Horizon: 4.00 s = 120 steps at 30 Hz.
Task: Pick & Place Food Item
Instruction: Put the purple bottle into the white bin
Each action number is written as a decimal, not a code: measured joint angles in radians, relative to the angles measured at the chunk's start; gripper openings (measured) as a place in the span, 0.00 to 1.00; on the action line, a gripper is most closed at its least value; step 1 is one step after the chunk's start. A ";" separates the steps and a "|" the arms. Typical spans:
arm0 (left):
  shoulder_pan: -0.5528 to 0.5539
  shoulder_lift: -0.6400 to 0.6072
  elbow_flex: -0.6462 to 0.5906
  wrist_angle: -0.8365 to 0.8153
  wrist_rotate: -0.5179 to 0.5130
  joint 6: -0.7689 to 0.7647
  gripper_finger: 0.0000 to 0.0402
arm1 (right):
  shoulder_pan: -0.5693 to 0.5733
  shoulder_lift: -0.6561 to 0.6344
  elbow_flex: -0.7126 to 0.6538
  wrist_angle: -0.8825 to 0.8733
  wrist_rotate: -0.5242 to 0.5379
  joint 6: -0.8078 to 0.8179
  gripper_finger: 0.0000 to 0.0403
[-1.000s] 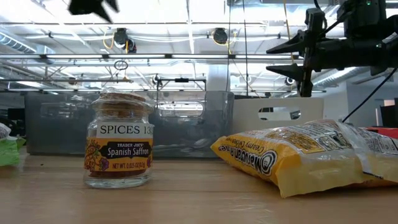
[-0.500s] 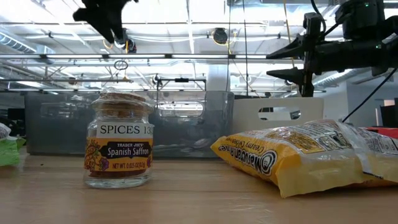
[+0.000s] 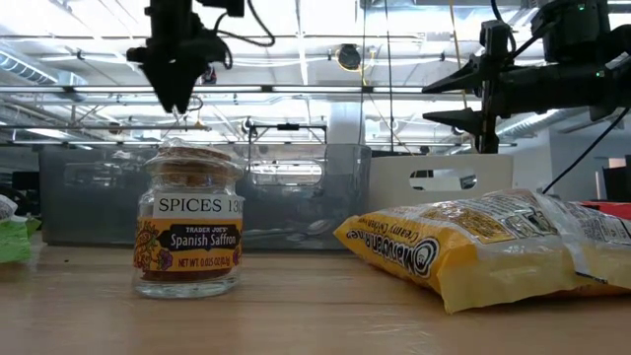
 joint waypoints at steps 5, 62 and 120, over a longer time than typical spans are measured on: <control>0.058 0.004 0.000 -0.035 0.009 0.013 0.43 | 0.000 0.000 0.000 0.000 0.000 0.001 0.41; -0.231 -0.680 -0.875 0.727 -0.228 -0.250 0.70 | 0.000 0.001 0.000 -0.008 0.185 -0.026 0.41; -0.019 -0.677 -1.023 1.233 -0.110 0.297 0.70 | 0.002 0.001 0.000 -0.008 0.367 0.072 0.41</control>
